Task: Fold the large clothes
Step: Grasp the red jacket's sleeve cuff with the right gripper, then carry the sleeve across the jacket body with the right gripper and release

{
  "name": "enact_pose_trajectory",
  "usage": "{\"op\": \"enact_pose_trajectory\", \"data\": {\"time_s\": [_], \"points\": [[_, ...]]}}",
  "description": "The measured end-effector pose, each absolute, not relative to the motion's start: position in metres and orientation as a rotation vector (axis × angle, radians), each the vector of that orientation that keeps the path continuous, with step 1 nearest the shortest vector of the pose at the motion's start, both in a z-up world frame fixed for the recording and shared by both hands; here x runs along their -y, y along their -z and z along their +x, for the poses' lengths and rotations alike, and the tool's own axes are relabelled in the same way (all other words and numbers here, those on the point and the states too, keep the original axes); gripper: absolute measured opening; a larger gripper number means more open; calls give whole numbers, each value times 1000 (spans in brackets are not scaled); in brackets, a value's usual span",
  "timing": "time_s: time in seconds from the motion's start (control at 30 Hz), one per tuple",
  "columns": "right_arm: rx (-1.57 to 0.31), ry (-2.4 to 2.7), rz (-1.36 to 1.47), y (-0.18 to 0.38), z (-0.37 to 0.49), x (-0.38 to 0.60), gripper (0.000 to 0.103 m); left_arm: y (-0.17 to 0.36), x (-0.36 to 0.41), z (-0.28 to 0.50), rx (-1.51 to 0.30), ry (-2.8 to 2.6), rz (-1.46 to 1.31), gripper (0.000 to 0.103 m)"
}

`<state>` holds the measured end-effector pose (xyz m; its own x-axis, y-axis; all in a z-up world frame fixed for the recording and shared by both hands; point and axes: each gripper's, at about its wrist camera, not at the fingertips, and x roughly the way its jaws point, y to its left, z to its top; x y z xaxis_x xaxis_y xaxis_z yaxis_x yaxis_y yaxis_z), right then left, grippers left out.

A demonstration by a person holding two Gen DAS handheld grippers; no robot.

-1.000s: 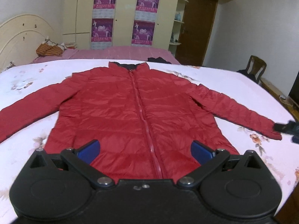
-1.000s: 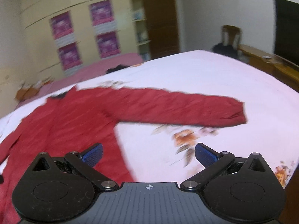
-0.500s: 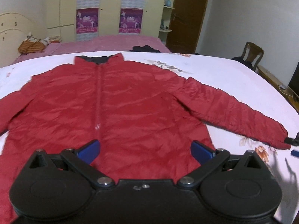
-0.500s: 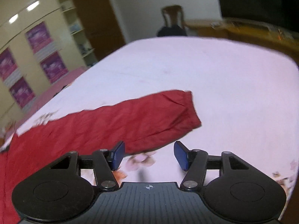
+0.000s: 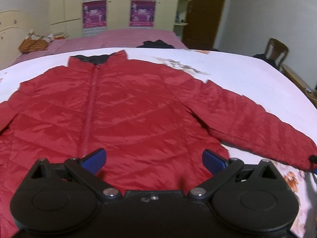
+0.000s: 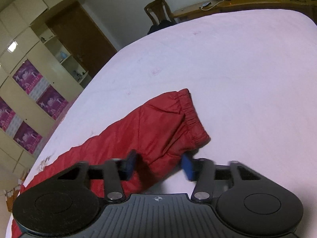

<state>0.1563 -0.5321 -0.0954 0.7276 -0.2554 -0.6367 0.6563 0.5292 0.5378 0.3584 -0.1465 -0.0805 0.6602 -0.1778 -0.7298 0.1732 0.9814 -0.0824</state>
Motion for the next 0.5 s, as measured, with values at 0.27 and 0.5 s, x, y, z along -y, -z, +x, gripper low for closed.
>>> {"op": "enact_pose_trajectory", "data": {"time_s": [0.27,0.5], "points": [[-496,503,663,59,211,516,11,67,96,359,-795,83,-60,101],[-504,167,467,18,283,410,7,66,35,358,-801,-14,-104,97]]}}
